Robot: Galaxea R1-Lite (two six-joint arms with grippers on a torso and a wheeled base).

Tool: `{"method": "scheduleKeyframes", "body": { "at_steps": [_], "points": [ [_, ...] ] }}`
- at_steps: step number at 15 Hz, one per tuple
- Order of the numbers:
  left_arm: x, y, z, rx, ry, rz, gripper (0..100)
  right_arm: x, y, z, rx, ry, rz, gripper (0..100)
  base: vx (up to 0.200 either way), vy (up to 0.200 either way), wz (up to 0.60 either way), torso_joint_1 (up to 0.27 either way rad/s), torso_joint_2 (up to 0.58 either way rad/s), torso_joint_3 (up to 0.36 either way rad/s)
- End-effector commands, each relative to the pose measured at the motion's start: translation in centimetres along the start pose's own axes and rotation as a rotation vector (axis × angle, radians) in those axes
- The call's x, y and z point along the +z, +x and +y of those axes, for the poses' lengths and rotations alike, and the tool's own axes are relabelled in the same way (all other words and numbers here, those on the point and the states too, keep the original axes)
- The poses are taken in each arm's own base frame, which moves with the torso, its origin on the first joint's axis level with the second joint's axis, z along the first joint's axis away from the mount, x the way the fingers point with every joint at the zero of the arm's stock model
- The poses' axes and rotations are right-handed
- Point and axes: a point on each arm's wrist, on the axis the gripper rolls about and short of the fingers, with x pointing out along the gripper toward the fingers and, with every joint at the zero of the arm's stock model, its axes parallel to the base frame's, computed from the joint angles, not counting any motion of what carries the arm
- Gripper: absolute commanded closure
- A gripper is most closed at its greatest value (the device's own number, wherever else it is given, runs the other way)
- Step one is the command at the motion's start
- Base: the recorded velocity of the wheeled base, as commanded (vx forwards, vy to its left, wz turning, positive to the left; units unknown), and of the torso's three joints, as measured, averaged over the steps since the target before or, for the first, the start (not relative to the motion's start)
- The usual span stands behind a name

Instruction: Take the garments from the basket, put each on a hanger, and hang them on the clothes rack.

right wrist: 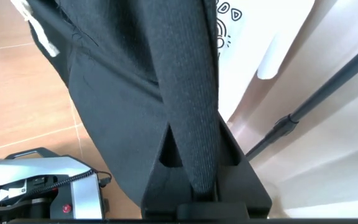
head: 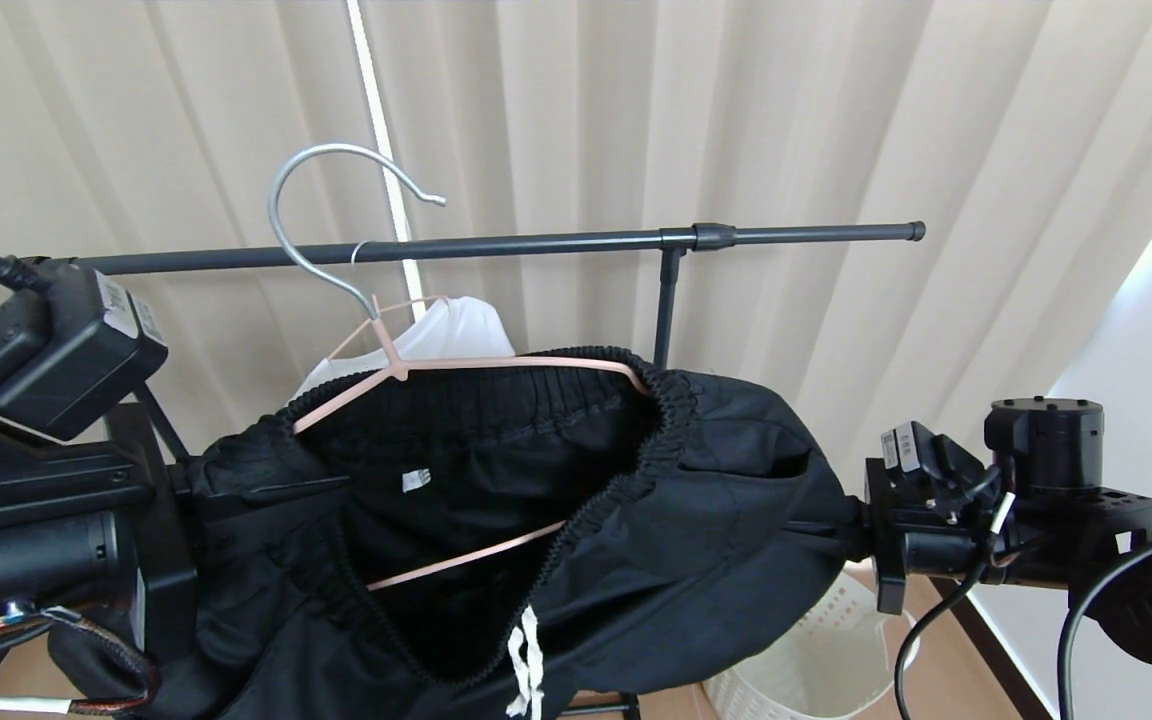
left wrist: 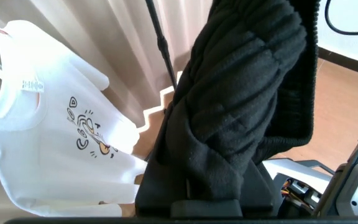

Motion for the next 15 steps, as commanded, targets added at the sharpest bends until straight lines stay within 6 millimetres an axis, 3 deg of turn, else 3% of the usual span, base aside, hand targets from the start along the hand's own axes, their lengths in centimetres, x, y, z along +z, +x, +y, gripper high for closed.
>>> {"method": "scheduleKeyframes", "body": {
  "at_steps": [1, 8, 15],
  "points": [
    [-0.1, 0.2, 0.1, -0.001, -0.006, 0.008, 100, 0.1, -0.1, 0.1, 0.000, -0.005, -0.003, 0, 0.000, 0.000, 0.00, 0.000, 0.00, 0.000],
    [-1.2, 1.9, 0.3, -0.015, -0.032, 0.080, 100, 1.6, -0.7, 0.3, -0.021, -0.053, -0.033, 0, 0.000, 0.000, 0.00, 0.000, 0.00, 0.000],
    [-3.0, 6.6, 2.5, 0.082, -0.138, 0.152, 100, 3.8, -0.4, 1.8, -0.097, -0.122, -0.017, 0, 0.000, 0.000, 0.00, 0.000, 0.00, 0.000]
  ]
}}
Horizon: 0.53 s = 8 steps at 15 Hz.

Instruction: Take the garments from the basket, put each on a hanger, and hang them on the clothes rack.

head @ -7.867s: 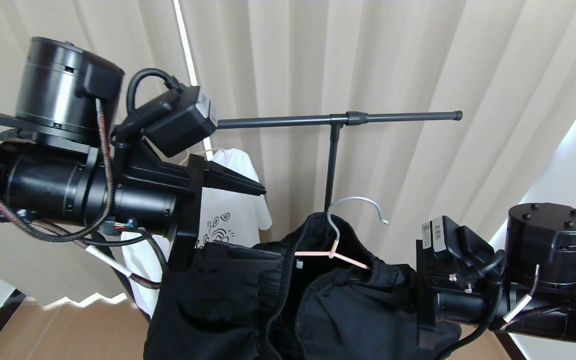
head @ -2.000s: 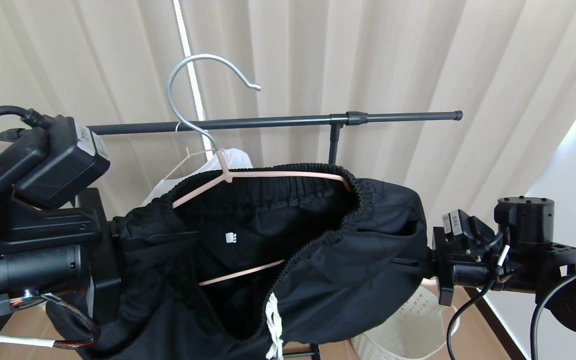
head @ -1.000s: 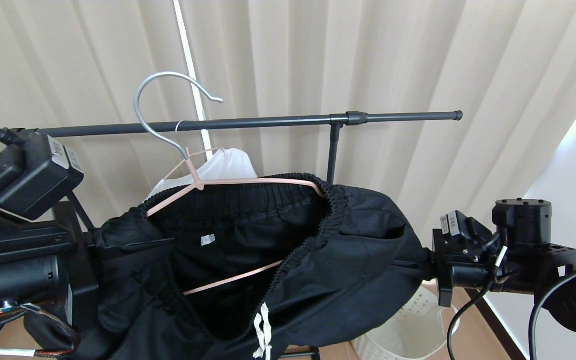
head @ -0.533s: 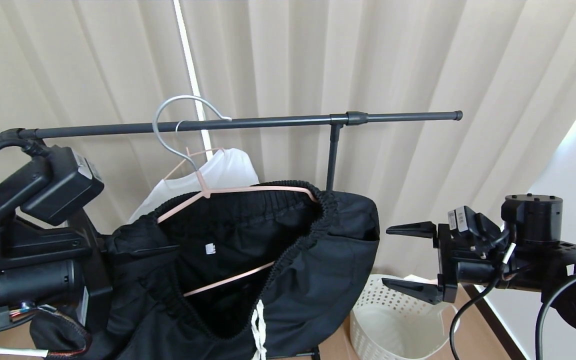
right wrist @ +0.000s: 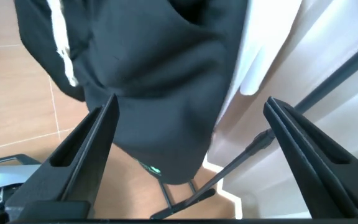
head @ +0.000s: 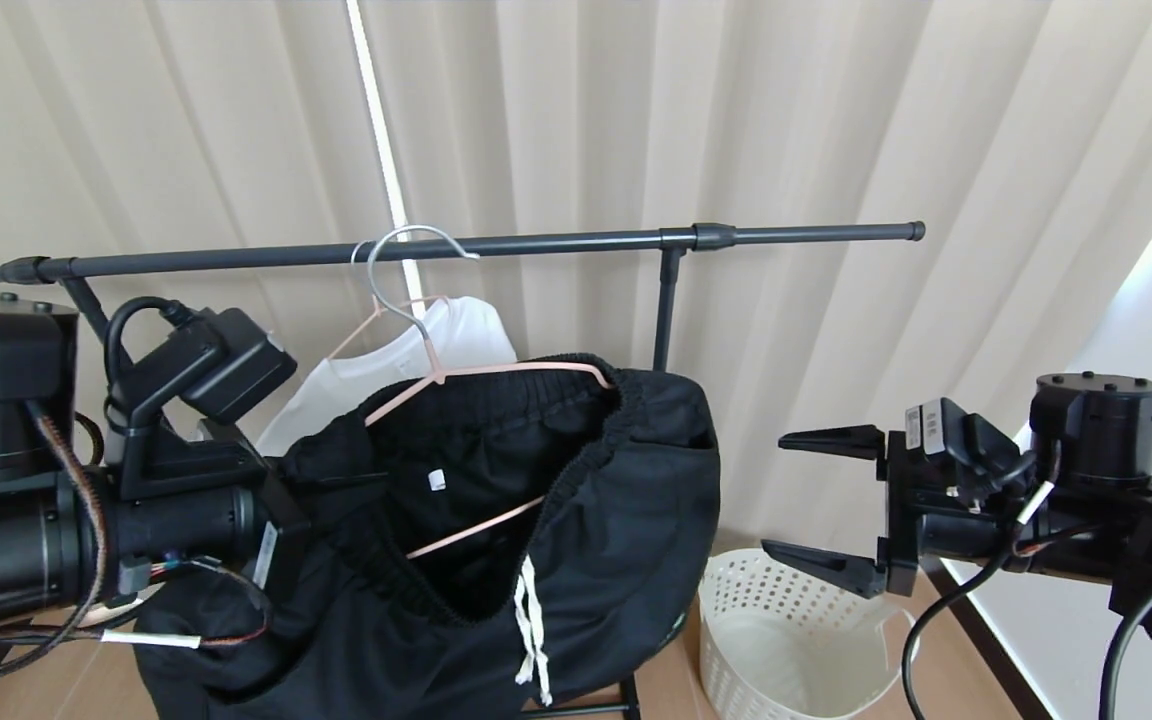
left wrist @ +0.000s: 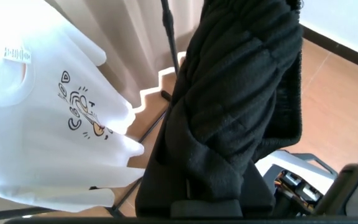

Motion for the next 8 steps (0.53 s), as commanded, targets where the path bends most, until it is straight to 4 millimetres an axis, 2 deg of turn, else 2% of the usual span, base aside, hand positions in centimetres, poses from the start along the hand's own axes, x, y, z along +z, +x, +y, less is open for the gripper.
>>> {"method": "scheduleKeyframes", "body": {
  "at_steps": [1, 5, 8],
  "points": [
    [-0.7, 2.6, 0.7, 0.042, -0.045, 0.058, 100, 1.0, 0.5, 0.6, -0.022, -0.028, 0.004, 0, 0.000, 0.000, 0.00, 0.000, 0.00, 0.000],
    [-0.8, 5.6, 1.6, 0.158, -0.117, 0.069, 100, 2.8, 0.3, 1.3, -0.083, 0.010, -0.008, 0, 0.000, 0.000, 0.00, 0.000, 0.00, 0.000],
    [-0.1, 8.1, 1.8, 0.228, -0.191, 0.083, 100, 3.2, 0.1, 1.4, -0.099, 0.015, -0.015, 0, 0.000, 0.000, 0.00, 0.000, 0.00, 0.000]
  ]
}}
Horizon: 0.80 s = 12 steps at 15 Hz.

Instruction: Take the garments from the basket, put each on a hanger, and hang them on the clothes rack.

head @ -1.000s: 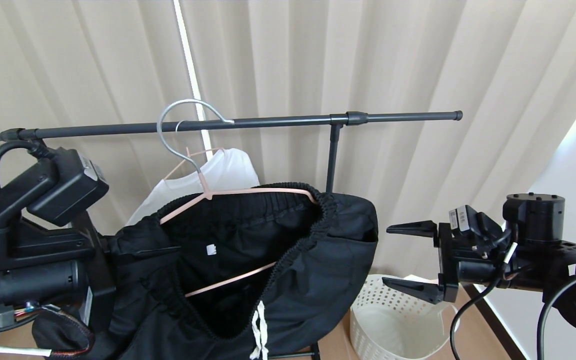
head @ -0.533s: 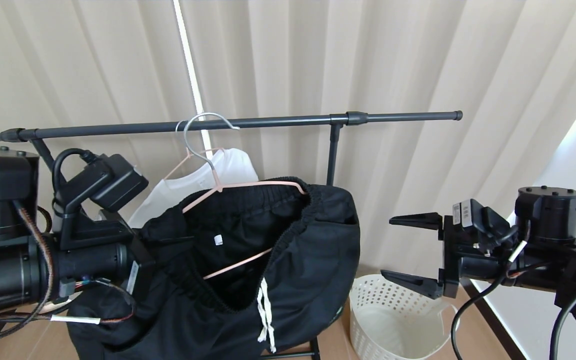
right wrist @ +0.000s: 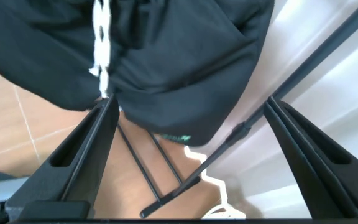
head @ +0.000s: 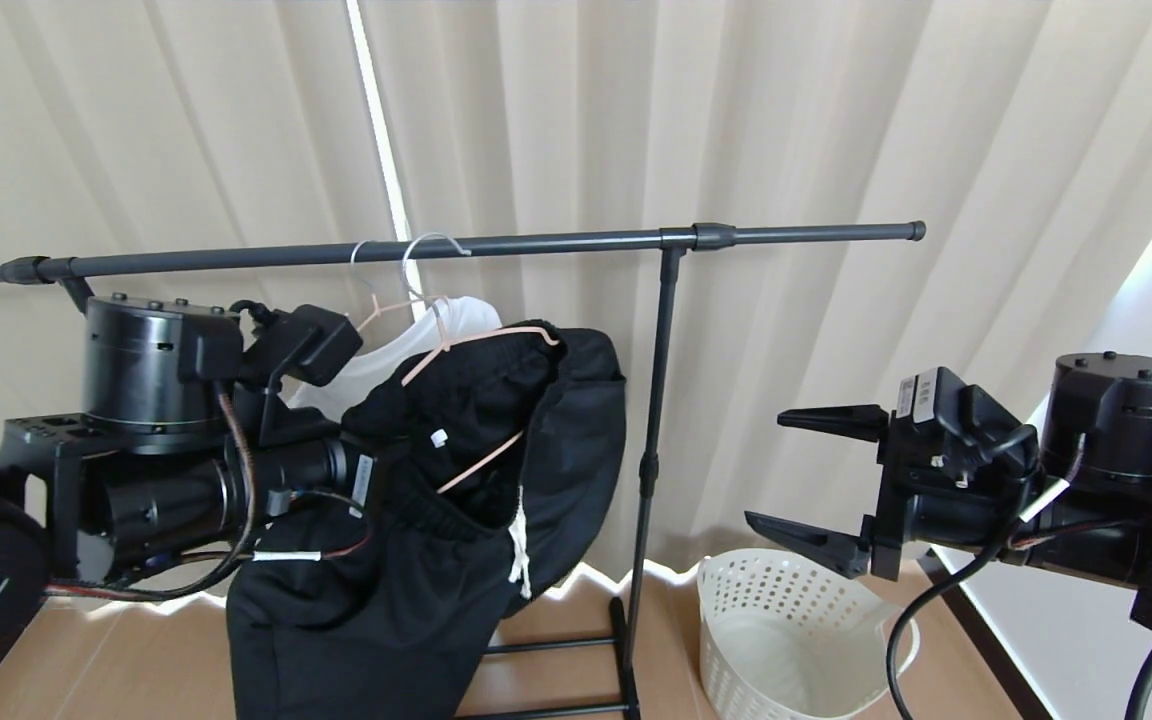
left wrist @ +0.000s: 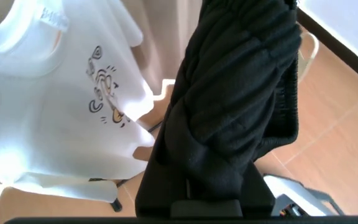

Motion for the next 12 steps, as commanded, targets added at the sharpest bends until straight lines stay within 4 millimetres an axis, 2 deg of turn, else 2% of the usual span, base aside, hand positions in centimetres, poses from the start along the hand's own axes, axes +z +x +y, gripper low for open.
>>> {"method": "scheduleKeyframes", "body": {
  "at_steps": [1, 12],
  "points": [
    [0.2, 2.7, -0.7, 0.025, -0.028, 0.036, 100, 0.4, -0.3, 0.1, -0.004, -0.011, -0.013, 0, 0.000, 0.000, 0.00, 0.000, 0.00, 0.000],
    [3.3, 8.6, -1.3, 0.091, -0.107, -0.011, 100, 1.0, -0.8, 0.3, -0.012, -0.025, -0.030, 0, 0.000, 0.000, 0.00, 0.000, 0.00, 0.000]
  ]
}}
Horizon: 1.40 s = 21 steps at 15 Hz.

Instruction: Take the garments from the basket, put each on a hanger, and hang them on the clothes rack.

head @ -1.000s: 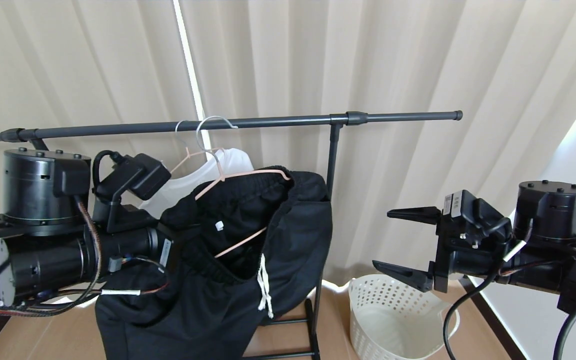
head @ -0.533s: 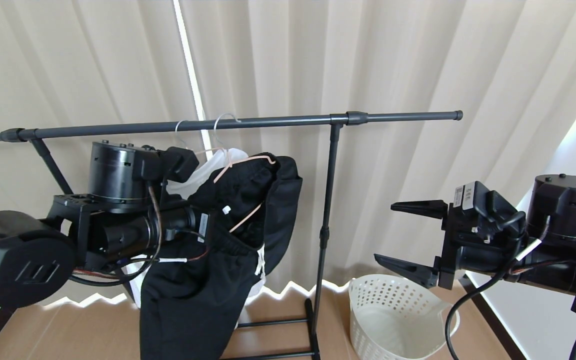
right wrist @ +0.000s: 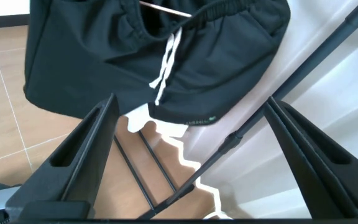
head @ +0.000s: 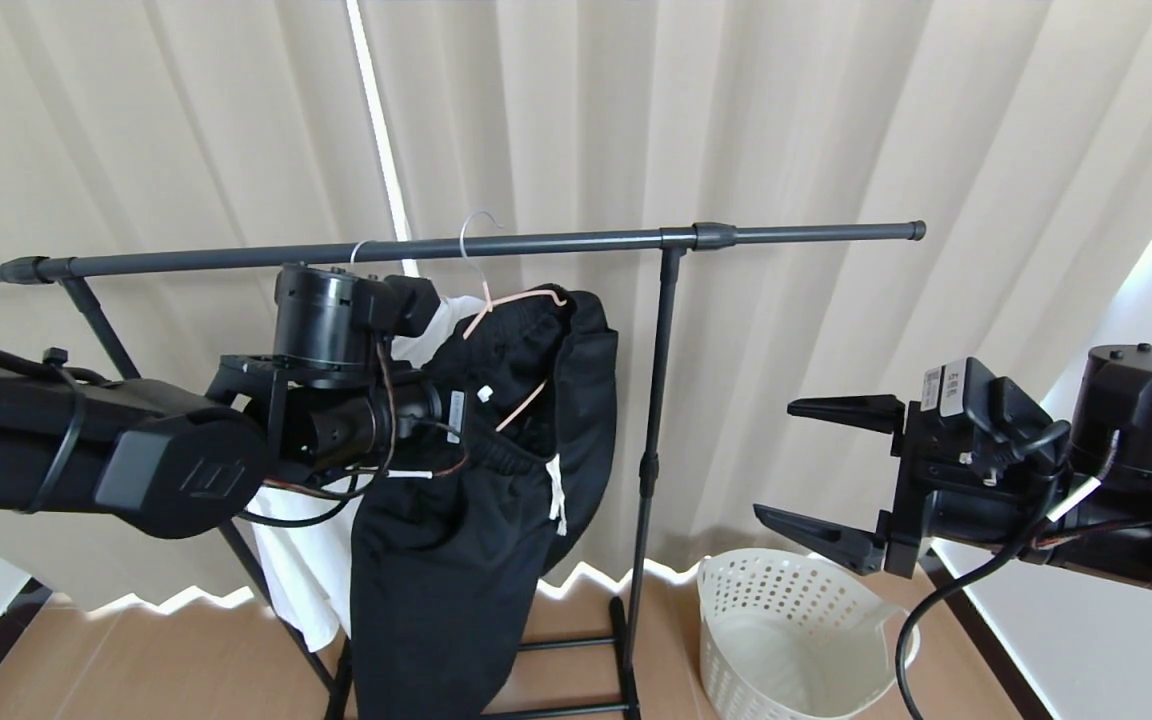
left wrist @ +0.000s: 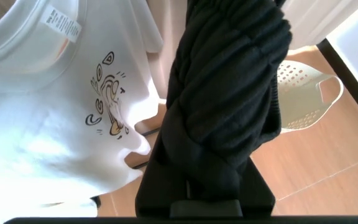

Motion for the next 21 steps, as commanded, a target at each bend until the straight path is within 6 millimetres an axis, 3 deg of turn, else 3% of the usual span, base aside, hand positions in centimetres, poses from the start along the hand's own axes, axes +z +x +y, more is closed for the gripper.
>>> {"method": "scheduleKeyframes", "body": {
  "at_steps": [1, 10, 21],
  "points": [
    [0.1, 1.8, -0.1, 0.004, -0.003, 0.006, 100, 0.2, -0.1, 0.0, -0.002, -0.005, -0.006, 0, 0.000, 0.000, 0.00, 0.000, 0.00, 0.000],
    [1.3, 6.9, 0.1, 0.087, -0.078, -0.031, 100, 0.1, 0.1, -0.2, -0.003, -0.004, -0.004, 0, 0.000, 0.000, 0.00, 0.000, 0.00, 0.000],
    [1.6, 9.7, 1.3, 0.117, -0.101, -0.050, 100, -0.1, 0.3, -0.3, -0.001, 0.001, 0.002, 0, 0.000, 0.000, 0.00, 0.000, 0.00, 0.000]
  ]
}}
